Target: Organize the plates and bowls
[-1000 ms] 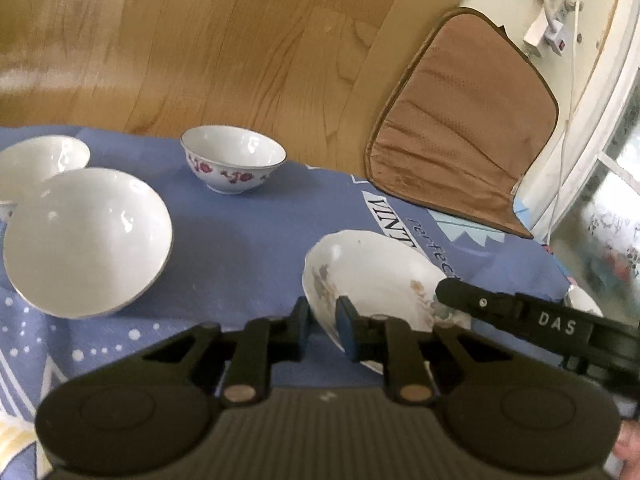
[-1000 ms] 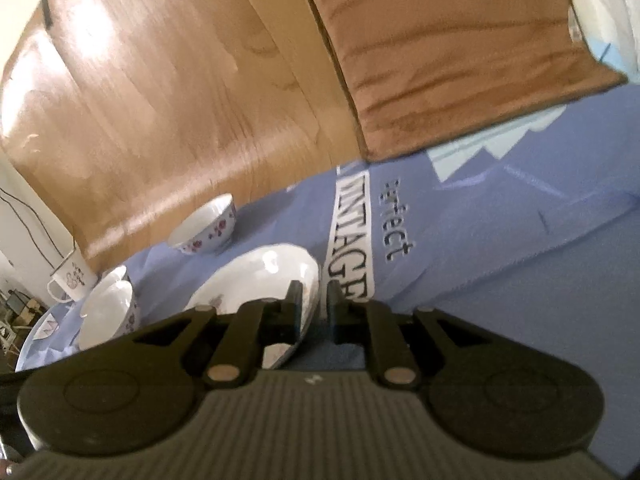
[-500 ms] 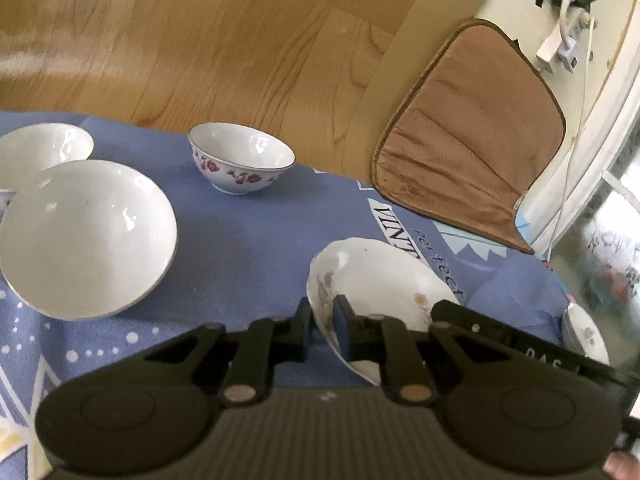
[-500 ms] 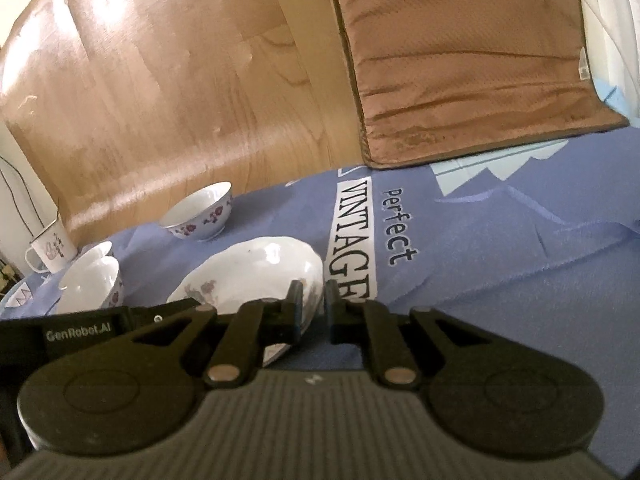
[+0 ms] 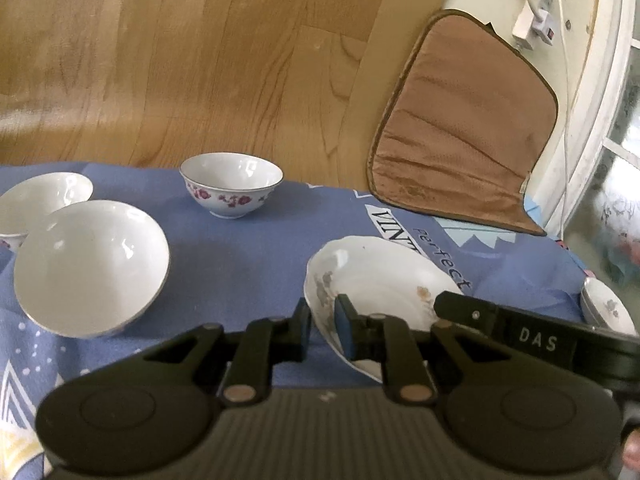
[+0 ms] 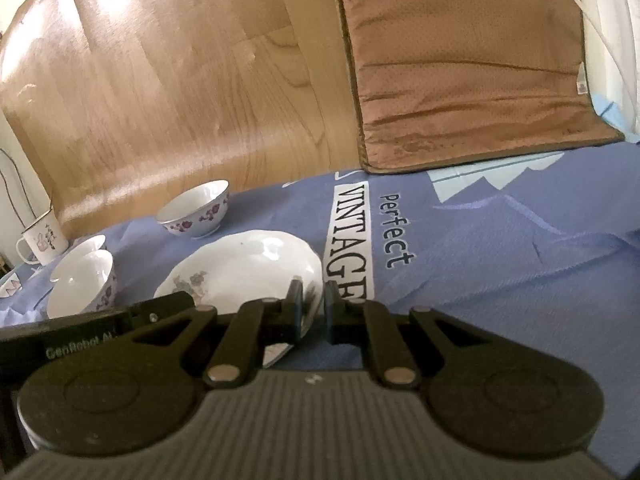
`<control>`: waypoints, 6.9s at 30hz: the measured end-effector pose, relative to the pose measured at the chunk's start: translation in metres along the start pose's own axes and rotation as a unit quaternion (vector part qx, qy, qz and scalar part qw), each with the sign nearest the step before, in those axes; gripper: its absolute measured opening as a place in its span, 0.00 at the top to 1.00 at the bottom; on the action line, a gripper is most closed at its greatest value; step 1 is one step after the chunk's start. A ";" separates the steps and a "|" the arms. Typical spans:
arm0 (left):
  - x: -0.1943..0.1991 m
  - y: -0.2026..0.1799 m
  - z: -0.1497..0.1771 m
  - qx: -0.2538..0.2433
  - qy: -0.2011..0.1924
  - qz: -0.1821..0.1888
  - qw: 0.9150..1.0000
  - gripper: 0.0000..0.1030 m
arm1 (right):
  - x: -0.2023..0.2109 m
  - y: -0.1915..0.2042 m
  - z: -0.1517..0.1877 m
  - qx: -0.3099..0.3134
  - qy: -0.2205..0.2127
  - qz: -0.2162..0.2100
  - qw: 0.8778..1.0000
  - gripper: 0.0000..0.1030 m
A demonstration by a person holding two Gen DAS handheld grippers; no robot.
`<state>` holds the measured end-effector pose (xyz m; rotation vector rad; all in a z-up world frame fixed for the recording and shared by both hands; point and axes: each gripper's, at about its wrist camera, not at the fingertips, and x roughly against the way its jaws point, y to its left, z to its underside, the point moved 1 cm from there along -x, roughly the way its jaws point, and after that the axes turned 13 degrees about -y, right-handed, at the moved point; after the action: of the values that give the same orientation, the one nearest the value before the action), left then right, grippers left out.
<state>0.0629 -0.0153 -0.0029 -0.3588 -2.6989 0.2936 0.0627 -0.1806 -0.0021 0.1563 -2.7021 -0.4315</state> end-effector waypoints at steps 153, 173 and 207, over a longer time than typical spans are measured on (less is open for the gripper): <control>0.096 0.026 -0.031 -0.057 -0.095 -0.062 0.992 0.37 | 0.071 -0.014 0.014 0.005 -0.087 0.062 0.994 0.54; 0.062 0.148 -0.043 0.109 -0.040 -0.123 0.986 0.58 | -0.030 0.131 -0.007 0.035 0.055 -0.098 0.993 0.63; 0.042 0.046 -0.019 0.045 0.036 -0.011 0.998 0.91 | 0.006 0.081 0.017 -0.009 0.073 -0.037 0.997 0.93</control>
<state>0.0427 0.0433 0.0177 -0.3077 -2.6080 0.3860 0.0464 -0.1005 0.0117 0.2739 -2.5546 -0.4483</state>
